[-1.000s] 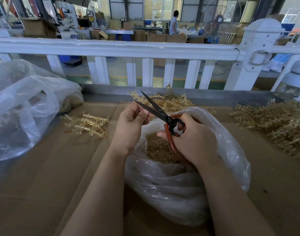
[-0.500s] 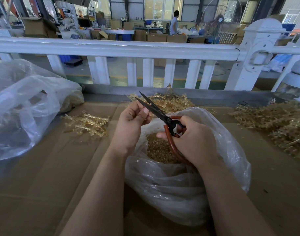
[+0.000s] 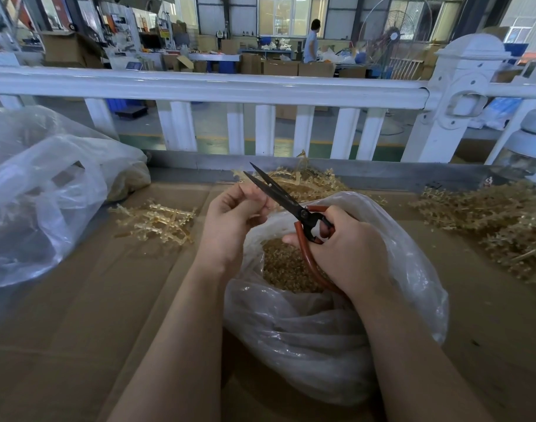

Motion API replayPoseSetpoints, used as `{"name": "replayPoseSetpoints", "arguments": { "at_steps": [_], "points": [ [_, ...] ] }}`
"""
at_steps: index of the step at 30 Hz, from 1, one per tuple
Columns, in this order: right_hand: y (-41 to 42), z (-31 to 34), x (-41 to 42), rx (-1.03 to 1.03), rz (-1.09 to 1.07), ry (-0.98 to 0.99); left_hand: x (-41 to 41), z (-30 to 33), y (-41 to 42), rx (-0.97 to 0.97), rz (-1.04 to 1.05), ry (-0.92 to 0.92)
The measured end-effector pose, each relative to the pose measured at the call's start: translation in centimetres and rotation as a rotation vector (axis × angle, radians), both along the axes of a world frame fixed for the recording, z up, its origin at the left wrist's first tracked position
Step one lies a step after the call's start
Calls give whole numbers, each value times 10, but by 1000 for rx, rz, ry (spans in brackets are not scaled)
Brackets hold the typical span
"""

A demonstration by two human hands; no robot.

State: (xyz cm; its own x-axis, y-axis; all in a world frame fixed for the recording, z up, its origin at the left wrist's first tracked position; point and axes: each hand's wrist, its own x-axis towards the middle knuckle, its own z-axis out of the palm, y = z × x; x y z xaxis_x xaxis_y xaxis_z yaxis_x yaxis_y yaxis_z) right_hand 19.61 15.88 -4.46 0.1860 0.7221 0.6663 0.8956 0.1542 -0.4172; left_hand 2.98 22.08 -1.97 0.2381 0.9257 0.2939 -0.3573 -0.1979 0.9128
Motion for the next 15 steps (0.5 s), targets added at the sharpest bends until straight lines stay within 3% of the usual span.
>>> {"name": "replayPoseSetpoints", "arguments": {
  "at_steps": [5,15],
  "points": [
    [1,0,1,-22,13,-33,-5,1,3,-241,-97,-175],
    [1,0,-1,-20,44,-8,-9,-3,7,-214,-75,-206]
  ]
}}
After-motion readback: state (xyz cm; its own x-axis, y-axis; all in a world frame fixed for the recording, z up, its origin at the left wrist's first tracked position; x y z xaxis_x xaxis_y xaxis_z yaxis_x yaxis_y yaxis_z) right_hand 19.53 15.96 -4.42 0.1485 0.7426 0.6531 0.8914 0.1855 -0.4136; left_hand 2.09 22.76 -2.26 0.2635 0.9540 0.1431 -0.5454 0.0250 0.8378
